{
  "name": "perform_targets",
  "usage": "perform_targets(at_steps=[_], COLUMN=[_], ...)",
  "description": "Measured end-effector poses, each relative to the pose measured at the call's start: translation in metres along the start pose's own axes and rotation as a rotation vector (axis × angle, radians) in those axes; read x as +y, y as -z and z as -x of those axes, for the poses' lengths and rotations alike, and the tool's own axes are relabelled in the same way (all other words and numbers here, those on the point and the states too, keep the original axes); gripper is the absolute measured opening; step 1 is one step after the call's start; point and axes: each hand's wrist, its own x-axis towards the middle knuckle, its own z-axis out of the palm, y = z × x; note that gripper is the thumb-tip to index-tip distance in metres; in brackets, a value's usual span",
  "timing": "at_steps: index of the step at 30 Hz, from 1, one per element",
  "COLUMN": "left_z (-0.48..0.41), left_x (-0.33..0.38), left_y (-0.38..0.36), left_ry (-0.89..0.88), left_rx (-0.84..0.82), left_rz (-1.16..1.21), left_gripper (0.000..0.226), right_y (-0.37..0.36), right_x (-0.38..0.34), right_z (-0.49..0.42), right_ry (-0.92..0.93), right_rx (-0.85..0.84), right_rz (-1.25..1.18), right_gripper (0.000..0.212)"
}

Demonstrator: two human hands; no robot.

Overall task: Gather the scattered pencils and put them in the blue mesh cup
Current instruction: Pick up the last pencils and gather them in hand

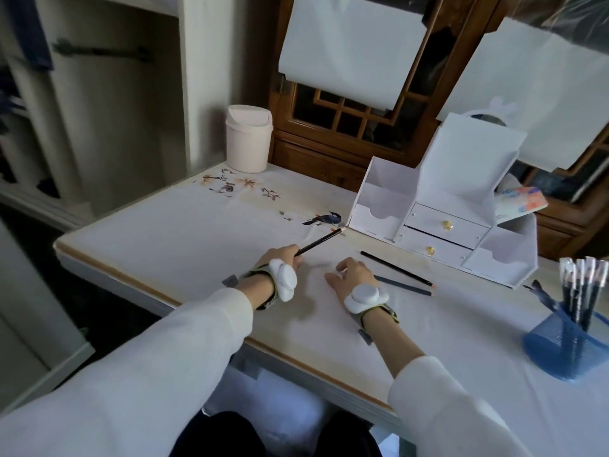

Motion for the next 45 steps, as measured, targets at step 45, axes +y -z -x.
perform_targets(at_steps=[45], left_z=[0.002], left_x=[-0.021], left_y=[-0.021], left_ry=[-0.211], left_rx=[0.163], left_rz=[0.017], left_gripper=[0.019], right_y=[0.009], right_x=[0.056], right_z=[-0.042], right_ry=[0.012], right_rx=[0.283], right_rz=[-1.230], right_gripper=[0.015])
